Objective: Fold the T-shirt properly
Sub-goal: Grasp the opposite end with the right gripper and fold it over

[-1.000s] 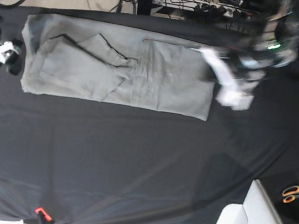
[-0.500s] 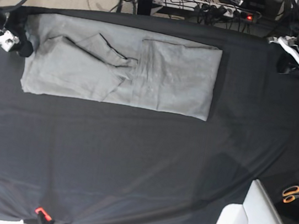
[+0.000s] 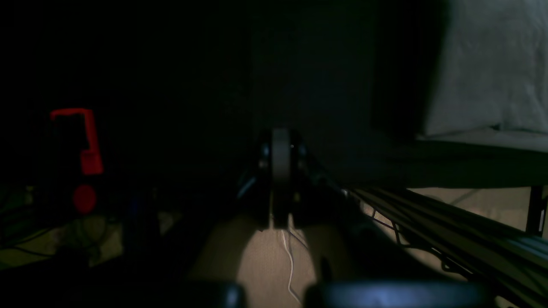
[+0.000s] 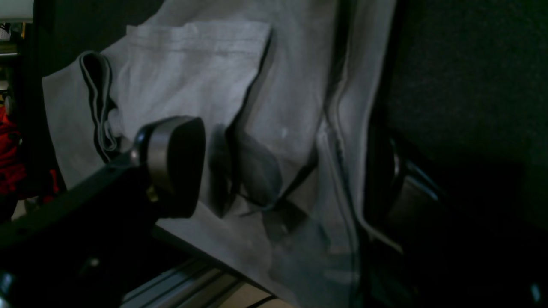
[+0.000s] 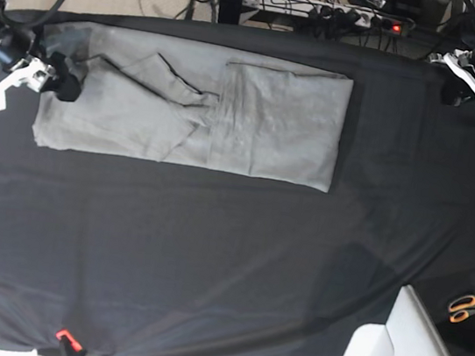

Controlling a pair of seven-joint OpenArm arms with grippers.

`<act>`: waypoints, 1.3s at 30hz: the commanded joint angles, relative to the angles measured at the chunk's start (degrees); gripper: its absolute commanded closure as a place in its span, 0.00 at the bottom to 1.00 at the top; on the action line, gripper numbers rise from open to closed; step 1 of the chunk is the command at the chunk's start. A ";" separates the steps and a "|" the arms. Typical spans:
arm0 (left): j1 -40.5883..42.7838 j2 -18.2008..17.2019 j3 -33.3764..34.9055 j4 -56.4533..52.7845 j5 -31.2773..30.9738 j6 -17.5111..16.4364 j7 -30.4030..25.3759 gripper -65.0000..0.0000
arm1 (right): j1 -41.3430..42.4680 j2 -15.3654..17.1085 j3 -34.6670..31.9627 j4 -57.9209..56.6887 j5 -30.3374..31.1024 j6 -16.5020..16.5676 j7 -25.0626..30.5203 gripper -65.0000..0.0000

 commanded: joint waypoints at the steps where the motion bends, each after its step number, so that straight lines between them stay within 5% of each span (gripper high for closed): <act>1: 0.22 -0.68 -0.30 0.72 -0.74 -0.31 -1.00 1.00 | -0.17 0.24 -0.07 0.25 -1.38 -0.16 -2.00 0.24; 27: -3.04 -0.68 -0.21 -4.91 -0.65 -0.31 -0.83 1.00 | 1.06 -0.37 -4.02 0.08 -1.38 -0.16 -4.82 0.25; 39: -3.04 -0.68 -0.21 -4.91 -0.65 -0.31 -0.83 1.00 | 3.09 1.74 -4.55 -6.34 -1.38 -0.16 -1.21 0.69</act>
